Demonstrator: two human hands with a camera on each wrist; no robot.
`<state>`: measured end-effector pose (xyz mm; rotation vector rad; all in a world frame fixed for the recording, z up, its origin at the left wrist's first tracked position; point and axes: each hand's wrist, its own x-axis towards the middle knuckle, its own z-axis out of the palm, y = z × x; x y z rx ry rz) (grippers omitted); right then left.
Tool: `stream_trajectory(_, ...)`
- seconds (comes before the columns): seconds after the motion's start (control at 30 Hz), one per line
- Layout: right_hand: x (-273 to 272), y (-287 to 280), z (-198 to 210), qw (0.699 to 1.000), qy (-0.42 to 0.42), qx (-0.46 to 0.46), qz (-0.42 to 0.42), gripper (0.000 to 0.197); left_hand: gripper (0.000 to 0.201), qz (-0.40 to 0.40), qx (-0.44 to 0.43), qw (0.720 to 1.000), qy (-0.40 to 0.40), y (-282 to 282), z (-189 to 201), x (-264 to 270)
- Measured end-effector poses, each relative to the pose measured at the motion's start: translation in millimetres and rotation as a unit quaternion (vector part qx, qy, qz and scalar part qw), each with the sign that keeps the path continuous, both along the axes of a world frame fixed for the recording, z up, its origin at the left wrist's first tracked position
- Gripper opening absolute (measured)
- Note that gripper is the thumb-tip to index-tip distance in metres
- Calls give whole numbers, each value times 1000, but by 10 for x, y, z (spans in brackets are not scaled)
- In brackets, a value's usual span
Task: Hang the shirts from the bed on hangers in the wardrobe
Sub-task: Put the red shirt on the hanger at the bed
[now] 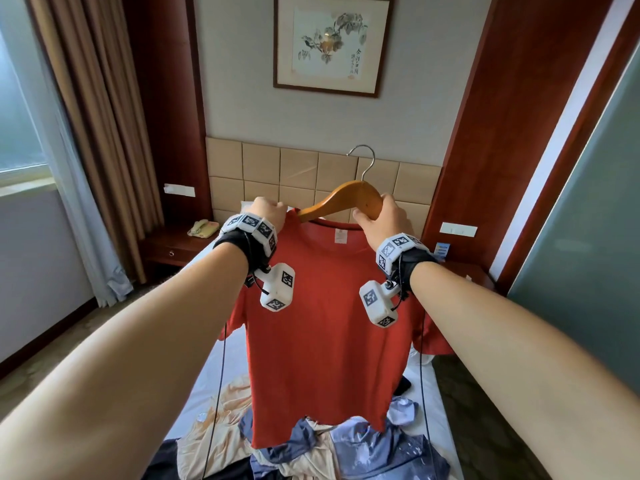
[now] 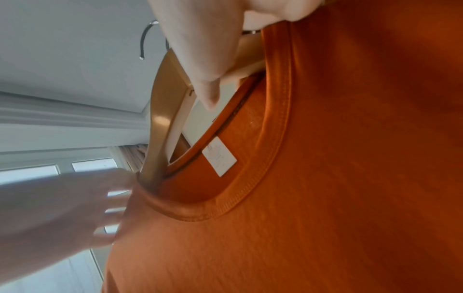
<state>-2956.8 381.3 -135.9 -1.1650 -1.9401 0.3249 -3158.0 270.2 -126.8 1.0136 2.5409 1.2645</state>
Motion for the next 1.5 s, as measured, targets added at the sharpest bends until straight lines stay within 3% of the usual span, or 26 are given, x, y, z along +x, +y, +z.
stream_trajectory(0.3, -92, -163, 52, 997, -56, 28, 44, 36, 39, -184, 94, 977, 50, 185, 207, 387)
stream_trajectory(0.5, -191, -204, 76, 990, -58, -8, 131, 42, 52, -157, 102, 981, 44, 308, 218, 453)
stream_trajectory(0.63, -150, -120, 146, 977, -5, -79, 200, 52, 56, -133, 123, 982, 54, 279, 181, 342)
stream_trajectory(0.7, -83, -41, 148, 976, -21, -115, 183, 62, 54, -128, 133, 982, 50, 267, 168, 282)
stream_trajectory(0.83, 81, 76, 70, 971, -134, -143, 138, 67, 49, -113, 166, 978, 54, 202, 240, 242)
stream_trajectory(1.07, 185, 153, 26, 989, -40, -125, 65, 55, 51, -102, 187, 976, 51, 169, 286, 200)
stream_trajectory(1.33, 412, 326, -128, 984, -43, -172, -31, 55, 49, -88, 206, 973, 46, 88, 323, 224)
stream_trajectory(1.5, 677, 307, -200, 963, -56, -254, -71, 67, 48, -104, 205, 972, 37, 122, 295, 282)
